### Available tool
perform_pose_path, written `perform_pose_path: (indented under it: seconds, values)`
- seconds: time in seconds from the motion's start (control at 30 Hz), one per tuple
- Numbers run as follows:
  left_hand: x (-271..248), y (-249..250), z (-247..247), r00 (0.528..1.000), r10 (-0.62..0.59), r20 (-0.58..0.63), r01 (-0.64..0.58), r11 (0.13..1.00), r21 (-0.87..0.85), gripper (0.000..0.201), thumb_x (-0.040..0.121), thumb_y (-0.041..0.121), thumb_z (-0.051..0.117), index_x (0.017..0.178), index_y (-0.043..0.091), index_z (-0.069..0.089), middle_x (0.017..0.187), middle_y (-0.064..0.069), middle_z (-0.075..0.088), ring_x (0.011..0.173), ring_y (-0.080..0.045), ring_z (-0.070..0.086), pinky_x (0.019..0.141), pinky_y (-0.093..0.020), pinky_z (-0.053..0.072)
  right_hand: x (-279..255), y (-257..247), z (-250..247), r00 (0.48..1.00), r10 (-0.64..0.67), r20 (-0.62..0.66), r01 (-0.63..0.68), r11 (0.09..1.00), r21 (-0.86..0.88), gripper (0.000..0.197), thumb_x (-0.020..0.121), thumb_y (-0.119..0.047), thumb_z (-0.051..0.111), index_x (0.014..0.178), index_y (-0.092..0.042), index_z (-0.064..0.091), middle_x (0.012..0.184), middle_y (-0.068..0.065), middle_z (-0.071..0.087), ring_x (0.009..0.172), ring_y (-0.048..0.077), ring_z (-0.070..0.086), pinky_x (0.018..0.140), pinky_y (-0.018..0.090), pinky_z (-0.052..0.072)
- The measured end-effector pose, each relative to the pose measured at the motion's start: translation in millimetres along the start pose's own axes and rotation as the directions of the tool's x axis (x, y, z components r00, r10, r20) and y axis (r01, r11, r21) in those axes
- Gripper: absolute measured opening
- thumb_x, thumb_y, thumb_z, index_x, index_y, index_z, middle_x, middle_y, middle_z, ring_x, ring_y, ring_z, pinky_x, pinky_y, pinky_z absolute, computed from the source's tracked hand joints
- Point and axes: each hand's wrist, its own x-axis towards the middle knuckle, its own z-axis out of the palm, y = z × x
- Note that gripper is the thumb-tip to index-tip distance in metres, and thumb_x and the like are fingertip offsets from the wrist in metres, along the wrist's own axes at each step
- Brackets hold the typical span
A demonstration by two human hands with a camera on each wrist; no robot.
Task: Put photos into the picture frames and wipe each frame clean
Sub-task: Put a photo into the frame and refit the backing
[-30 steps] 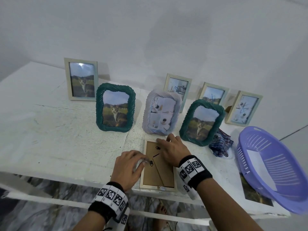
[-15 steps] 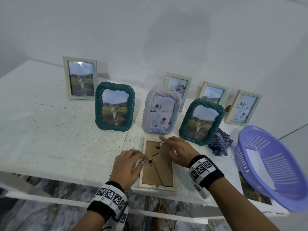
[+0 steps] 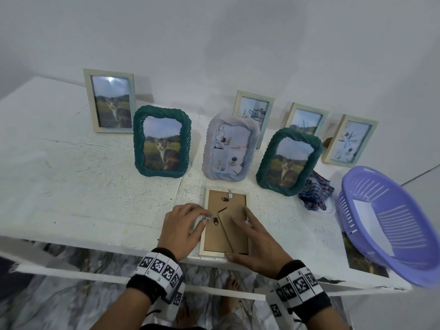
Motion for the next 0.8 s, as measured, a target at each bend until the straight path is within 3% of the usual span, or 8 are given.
perform_pose_path:
  seconds: [0.1,0.2,0.27,0.37,0.5,0.6,0.7,0.8]
  values:
    - [0,1,0,1.0,0.002,-0.004,-0.002,1.0,-0.005,0.031,0.089,0.049,0.038,0.103,0.04,0.065,0.109,0.021,0.057,0.103,-0.01,0.047,0.08,-0.031,0.031,2,5,-4,1.0,-0.019,0.007,0.019,0.998,-0.056,0.092,0.072,-0.07,0.06,0.149,-0.036,0.022,0.159,-0.008,-0.009,0.146,0.01,0.005,0.114,0.019,0.01]
    - [0,1,0,1.0,0.014,-0.006,-0.014,1.0,0.011,0.031,0.09,0.048,0.038,0.103,0.04,0.065,0.108,0.021,0.056,0.103,-0.01,0.047,0.079,-0.031,0.031,1,8,0,0.997,-0.079,-0.006,0.078,0.99,-0.12,0.097,0.069,-0.086,0.034,0.149,-0.033,0.024,0.16,0.001,-0.005,0.146,0.017,0.005,0.114,0.02,0.007]
    - [0,1,0,1.0,0.016,-0.007,-0.016,1.0,0.013,0.031,0.09,0.048,0.038,0.103,0.04,0.065,0.108,0.022,0.055,0.103,-0.01,0.047,0.079,-0.031,0.031,1,9,3,0.994,-0.109,-0.032,0.103,0.984,-0.143,0.097,0.07,-0.088,0.025,0.148,-0.03,0.028,0.16,0.008,0.002,0.146,0.022,0.009,0.115,0.024,0.008]
    - [-1,1,0,1.0,0.02,-0.01,-0.02,1.0,0.006,0.031,0.089,0.046,0.038,0.103,0.039,0.065,0.107,0.021,0.055,0.102,-0.01,0.047,0.08,-0.031,0.031,5,9,7,0.986,-0.116,-0.116,0.098,0.983,-0.153,0.09,0.076,-0.084,0.027,0.143,-0.025,0.041,0.157,0.013,0.017,0.142,0.029,0.022,0.113,0.033,0.019]
    - [-1,1,1,1.0,0.018,-0.01,-0.018,1.0,0.004,0.029,0.089,0.045,0.039,0.103,0.039,0.064,0.107,0.02,0.055,0.103,-0.01,0.047,0.081,-0.032,0.034,11,5,10,0.982,-0.052,-0.183,0.026,0.989,-0.143,0.079,0.077,-0.078,0.038,0.137,-0.028,0.049,0.155,0.007,0.024,0.137,0.028,0.027,0.111,0.04,0.03]
    - [-1,1,0,1.0,0.013,0.0,-0.013,1.0,0.011,0.028,0.09,0.044,0.039,0.104,0.039,0.063,0.108,0.02,0.055,0.104,-0.01,0.046,0.082,-0.033,0.034,13,2,12,0.979,-0.033,-0.199,0.001,0.987,-0.159,0.072,0.077,-0.073,0.042,0.134,-0.03,0.05,0.154,0.004,0.025,0.136,0.024,0.027,0.109,0.034,0.029]
    - [-1,3,0,1.0,0.008,0.009,-0.009,1.0,0.017,0.03,0.089,0.045,0.038,0.104,0.039,0.064,0.109,0.019,0.055,0.104,-0.01,0.046,0.082,-0.032,0.033,11,0,12,0.976,-0.036,-0.215,0.005,0.99,-0.143,0.077,0.076,-0.079,0.037,0.133,-0.029,0.051,0.154,0.003,0.026,0.136,0.023,0.028,0.107,0.029,0.025]
    - [-1,2,-1,1.0,0.007,0.013,-0.007,1.0,0.024,0.031,0.09,0.046,0.038,0.105,0.039,0.064,0.111,0.019,0.056,0.105,-0.01,0.046,0.082,-0.032,0.033,4,3,5,0.985,-0.075,-0.154,0.058,0.992,-0.112,0.077,0.078,-0.076,0.041,0.14,-0.03,0.044,0.157,0.002,0.019,0.14,0.02,0.024,0.11,0.024,0.019]
